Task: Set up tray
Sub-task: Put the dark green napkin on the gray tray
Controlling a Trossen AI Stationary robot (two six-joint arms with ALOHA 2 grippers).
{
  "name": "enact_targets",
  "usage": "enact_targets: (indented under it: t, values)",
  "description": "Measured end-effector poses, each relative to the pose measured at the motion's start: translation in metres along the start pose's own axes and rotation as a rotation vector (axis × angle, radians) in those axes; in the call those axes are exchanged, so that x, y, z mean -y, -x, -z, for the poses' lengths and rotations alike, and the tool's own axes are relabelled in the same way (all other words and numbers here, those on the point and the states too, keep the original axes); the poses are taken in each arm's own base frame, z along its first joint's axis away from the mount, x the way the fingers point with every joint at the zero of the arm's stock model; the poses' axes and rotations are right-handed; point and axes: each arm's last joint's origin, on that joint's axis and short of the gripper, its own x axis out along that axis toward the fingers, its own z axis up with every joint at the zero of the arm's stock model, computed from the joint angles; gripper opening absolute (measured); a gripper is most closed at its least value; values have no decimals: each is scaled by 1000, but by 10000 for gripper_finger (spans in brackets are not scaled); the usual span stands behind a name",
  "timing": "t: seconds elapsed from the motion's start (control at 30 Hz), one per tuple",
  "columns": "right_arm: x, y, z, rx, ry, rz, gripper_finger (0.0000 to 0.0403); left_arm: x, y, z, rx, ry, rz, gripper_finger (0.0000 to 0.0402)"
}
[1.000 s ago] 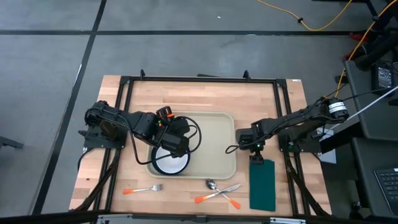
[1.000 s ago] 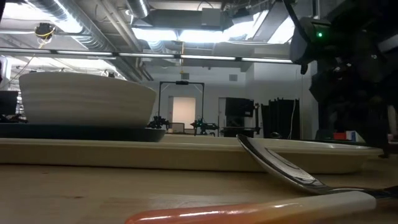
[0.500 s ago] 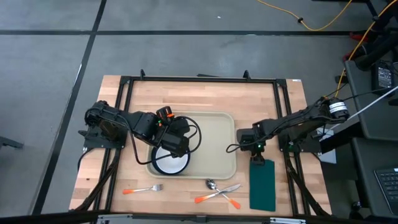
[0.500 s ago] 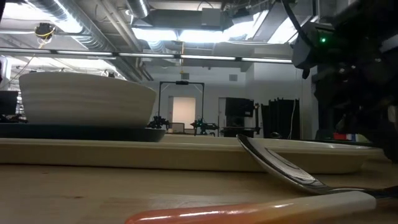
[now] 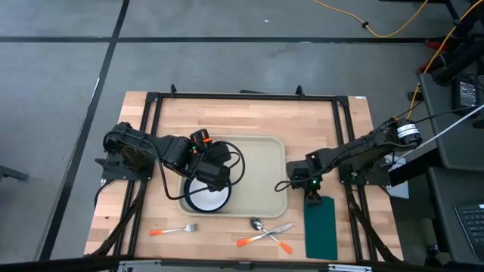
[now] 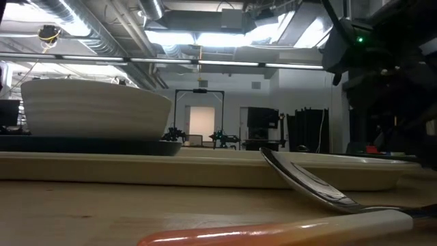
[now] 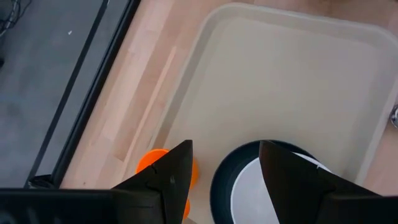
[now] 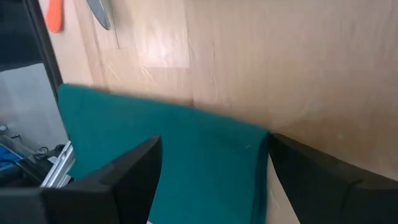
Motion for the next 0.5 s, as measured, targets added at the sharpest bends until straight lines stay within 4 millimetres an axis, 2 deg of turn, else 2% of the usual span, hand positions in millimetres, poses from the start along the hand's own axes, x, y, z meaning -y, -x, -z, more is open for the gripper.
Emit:
enact_targets:
  t: [0.27,0.5]
  values:
    - [3,-7,-2,-22,-11,15,286,0,0,0,-1,0,1,180]
    - [5,-9,-2,-20,-17,60,192,0,0,0,-6,-1,7,180]
